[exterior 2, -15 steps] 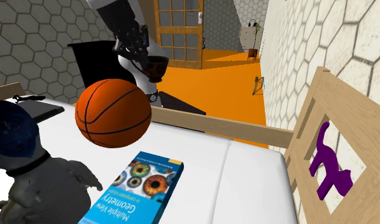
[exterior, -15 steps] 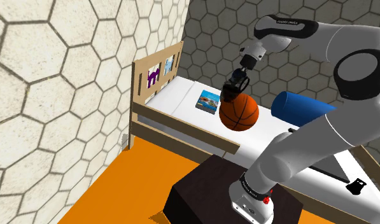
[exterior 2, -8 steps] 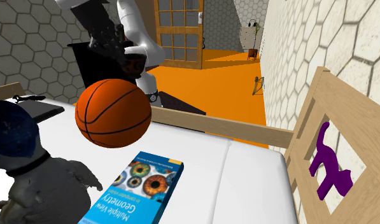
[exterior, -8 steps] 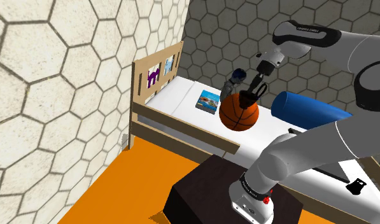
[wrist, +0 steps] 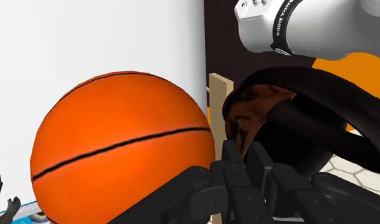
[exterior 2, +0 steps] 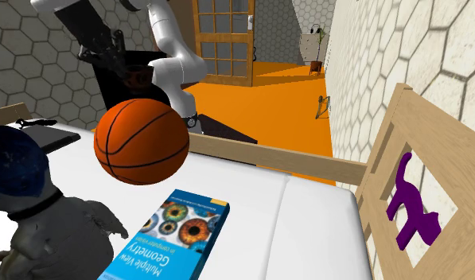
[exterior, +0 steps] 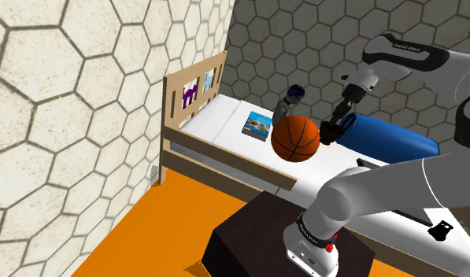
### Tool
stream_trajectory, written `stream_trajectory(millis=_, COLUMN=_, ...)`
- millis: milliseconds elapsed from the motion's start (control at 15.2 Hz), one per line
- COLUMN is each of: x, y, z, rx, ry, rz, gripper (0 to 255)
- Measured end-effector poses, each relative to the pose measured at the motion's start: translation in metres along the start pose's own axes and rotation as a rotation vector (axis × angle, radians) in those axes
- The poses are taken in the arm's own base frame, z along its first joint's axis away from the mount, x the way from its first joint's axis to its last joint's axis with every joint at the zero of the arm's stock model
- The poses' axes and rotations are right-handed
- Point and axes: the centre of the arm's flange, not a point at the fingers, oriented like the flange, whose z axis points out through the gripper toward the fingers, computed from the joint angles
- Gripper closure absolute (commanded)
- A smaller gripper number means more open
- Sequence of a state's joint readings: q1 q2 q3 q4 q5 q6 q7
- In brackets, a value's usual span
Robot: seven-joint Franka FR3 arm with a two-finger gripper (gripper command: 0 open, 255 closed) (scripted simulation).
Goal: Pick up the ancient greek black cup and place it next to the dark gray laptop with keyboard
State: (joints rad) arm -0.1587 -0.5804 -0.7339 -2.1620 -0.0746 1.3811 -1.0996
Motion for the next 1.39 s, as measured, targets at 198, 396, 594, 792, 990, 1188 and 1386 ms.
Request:
stream_trajectory(millis=198, x=-0.04, y=0.002, z=-0.011, rx=0.0, ry=0.0, rz=0.0, gripper=255)
stream_trajectory(millis=396, x=-0.077, y=0.003, z=-0.015, rx=0.0, ry=0.0, rz=0.0, gripper=255)
stream_trajectory(millis=594, x=-0.12, y=0.005, z=-0.021, rx=0.0, ry=0.0, rz=0.001, gripper=255)
stream_trajectory(millis=792, x=-0.157, y=0.009, z=-0.025, rx=0.0, ry=0.0, rz=0.0, gripper=255)
stream_trajectory(millis=990, x=-0.199, y=0.01, z=-0.036, rx=0.0, ry=0.0, rz=0.001, gripper=255)
stream_trajectory(millis=1188, x=-0.237, y=0.012, z=-0.04, rx=0.0, ry=0.0, rz=0.001, gripper=255)
stream_trajectory(millis=1386, x=-0.264, y=0.014, z=-0.041, rx=0.0, ry=0.0, rz=0.0, gripper=255)
